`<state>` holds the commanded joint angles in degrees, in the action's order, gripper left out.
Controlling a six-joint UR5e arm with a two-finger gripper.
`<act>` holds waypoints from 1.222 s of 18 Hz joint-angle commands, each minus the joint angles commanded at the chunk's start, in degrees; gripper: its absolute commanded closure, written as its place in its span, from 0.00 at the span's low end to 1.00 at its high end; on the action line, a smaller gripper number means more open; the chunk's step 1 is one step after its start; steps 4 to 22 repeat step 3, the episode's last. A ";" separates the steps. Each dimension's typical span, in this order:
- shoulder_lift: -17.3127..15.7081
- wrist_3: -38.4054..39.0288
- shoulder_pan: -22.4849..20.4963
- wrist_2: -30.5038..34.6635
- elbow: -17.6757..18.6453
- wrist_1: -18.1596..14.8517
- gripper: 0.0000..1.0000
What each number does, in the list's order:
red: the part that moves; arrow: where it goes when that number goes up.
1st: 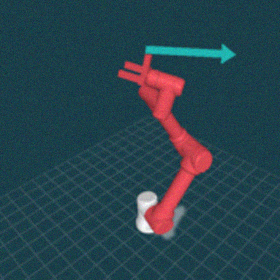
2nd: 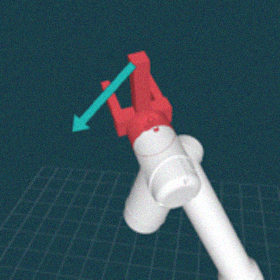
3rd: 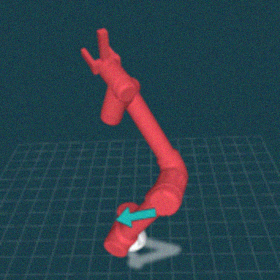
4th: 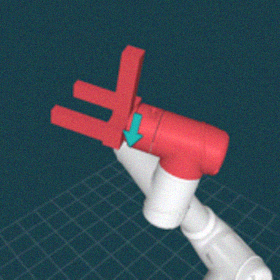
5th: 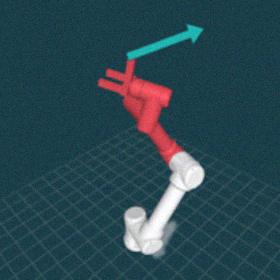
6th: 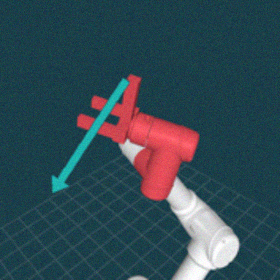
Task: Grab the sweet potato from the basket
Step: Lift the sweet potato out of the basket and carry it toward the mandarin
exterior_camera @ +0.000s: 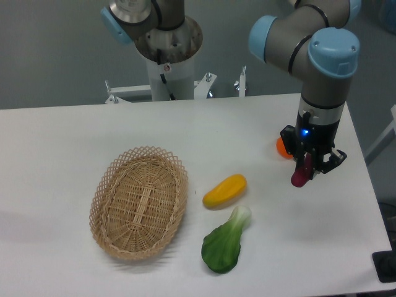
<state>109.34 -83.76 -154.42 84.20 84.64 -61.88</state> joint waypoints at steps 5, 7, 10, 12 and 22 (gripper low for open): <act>0.00 0.00 0.00 -0.09 0.09 0.00 0.87; 0.00 0.00 0.00 -0.09 0.09 0.00 0.87; 0.00 0.00 0.00 -0.09 0.09 0.00 0.87; 0.00 0.00 0.00 -0.09 0.09 0.00 0.87; 0.00 0.00 0.00 -0.09 0.09 0.00 0.87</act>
